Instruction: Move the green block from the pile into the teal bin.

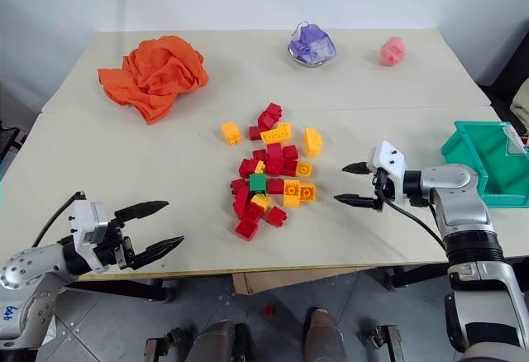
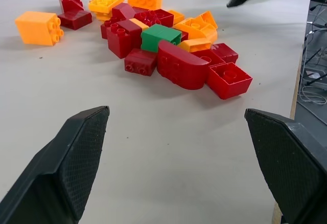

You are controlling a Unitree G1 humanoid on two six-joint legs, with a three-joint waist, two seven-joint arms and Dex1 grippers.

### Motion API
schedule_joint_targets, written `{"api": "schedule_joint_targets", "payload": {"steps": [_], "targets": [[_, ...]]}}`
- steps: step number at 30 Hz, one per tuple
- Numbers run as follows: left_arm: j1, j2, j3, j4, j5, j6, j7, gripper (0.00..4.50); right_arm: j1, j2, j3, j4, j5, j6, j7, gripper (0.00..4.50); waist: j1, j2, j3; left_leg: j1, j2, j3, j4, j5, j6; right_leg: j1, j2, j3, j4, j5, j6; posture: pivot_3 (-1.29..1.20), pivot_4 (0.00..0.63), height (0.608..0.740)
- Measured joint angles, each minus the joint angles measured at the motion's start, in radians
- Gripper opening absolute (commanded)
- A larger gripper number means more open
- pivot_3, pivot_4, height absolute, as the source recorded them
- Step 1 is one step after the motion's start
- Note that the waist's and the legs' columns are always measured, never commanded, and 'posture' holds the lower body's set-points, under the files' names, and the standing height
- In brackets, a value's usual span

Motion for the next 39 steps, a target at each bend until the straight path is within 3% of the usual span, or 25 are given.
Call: {"api": "schedule_joint_targets", "payload": {"steps": [9, 14, 20, 27, 28, 35, 39], "targets": [[-0.046, 0.001, -0.011, 0.029, 0.001, 0.001, -0.003, 4.50, -0.182, 0.185, 0.135, -0.162, 0.005, 0.246, -0.007, 4.18, 0.002, 0.000, 0.000, -0.001, 0.001, 0.000, 0.000, 0.000, -0.001, 0.000, 0.001, 0.000, 0.001, 0.000, 0.000, 0.00, 0.150, 0.740], [-0.045, 0.001, -0.024, 0.023, 0.001, 0.007, 0.000, 4.50, -0.261, 0.264, 0.242, -0.091, -0.067, 0.275, -0.029, 4.18, 0.004, 0.000, 0.000, -0.001, 0.001, 0.000, 0.001, 0.000, -0.001, 0.000, 0.001, -0.001, 0.001, 0.000, 0.000, 0.00, 0.150, 0.740], [-0.042, -0.012, -0.037, 0.005, 0.001, 0.011, 0.015, 4.50, -0.324, 0.318, 0.261, 0.037, -0.124, 0.258, -0.047, 4.18, -0.002, 0.000, 0.000, -0.001, 0.001, 0.000, 0.000, 0.000, -0.001, -0.001, 0.002, 0.000, 0.001, 0.000, 0.000, 0.00, 0.150, 0.740], [-0.040, -0.025, -0.042, -0.012, 0.001, 0.011, 0.034, 4.50, -0.358, 0.372, 0.282, 0.121, -0.172, 0.230, -0.068, 1.92, -0.004, 0.000, 0.000, -0.001, 0.002, 0.000, 0.000, 0.000, -0.001, -0.001, 0.002, 0.000, 0.001, 0.000, -0.001, 0.00, 0.150, 0.740], [-0.040, -0.025, -0.042, -0.012, 0.001, 0.011, 0.035, 4.50, -0.359, 0.373, 0.282, 0.123, -0.174, 0.224, -0.067, 1.76, -0.004, 0.000, 0.000, -0.001, 0.002, 0.000, 0.000, 0.000, -0.001, -0.001, 0.002, 0.000, 0.001, 0.000, -0.001, 0.00, 0.150, 0.740], [-0.052, -0.027, -0.043, -0.011, 0.001, 0.010, 0.039, 4.50, -0.358, 0.379, 0.280, 0.117, -0.173, 0.217, -0.050, 1.76, -0.006, 0.000, 0.000, -0.001, 0.002, 0.000, 0.000, 0.000, -0.001, -0.001, 0.002, 0.000, 0.001, 0.000, -0.001, 0.00, 0.150, 0.740], [-0.090, -0.045, -0.080, -0.010, 0.001, 0.010, 0.039, 4.50, -0.306, 0.321, 0.218, 0.015, -0.113, 0.170, -0.009, 1.76, 0.006, 0.000, 0.000, -0.001, 0.002, -0.001, 0.001, 0.000, -0.001, -0.001, 0.002, -0.001, 0.000, 0.000, -0.001, 0.00, 0.150, 0.740]]}}
